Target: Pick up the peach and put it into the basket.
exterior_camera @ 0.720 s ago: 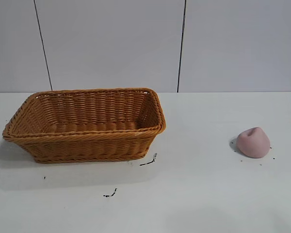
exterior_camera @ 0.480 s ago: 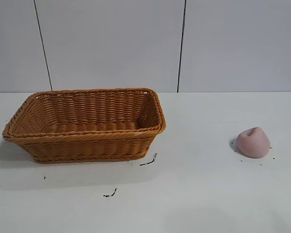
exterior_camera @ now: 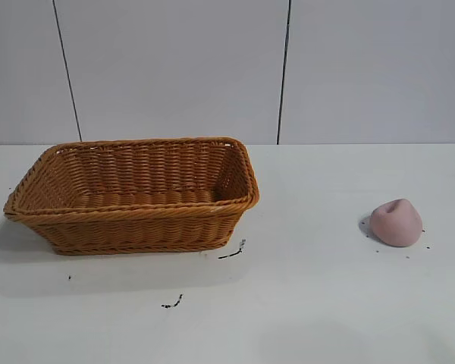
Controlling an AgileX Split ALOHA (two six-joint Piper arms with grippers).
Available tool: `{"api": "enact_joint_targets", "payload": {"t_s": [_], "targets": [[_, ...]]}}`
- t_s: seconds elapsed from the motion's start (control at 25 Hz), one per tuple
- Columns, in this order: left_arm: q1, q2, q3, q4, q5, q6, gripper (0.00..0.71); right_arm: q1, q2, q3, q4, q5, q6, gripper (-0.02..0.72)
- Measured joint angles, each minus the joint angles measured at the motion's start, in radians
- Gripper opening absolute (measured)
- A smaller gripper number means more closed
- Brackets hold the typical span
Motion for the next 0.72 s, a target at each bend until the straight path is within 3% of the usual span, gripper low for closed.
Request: {"api": "enact_joint_targets", "payload": {"t_s": [0.72], "targets": [[0.0, 0.0, 0.0, 0.0, 0.0, 0.0, 0.694, 0.0, 1.028, -0.503, -0.001, -0.045, 0.011, 0.696]]}}
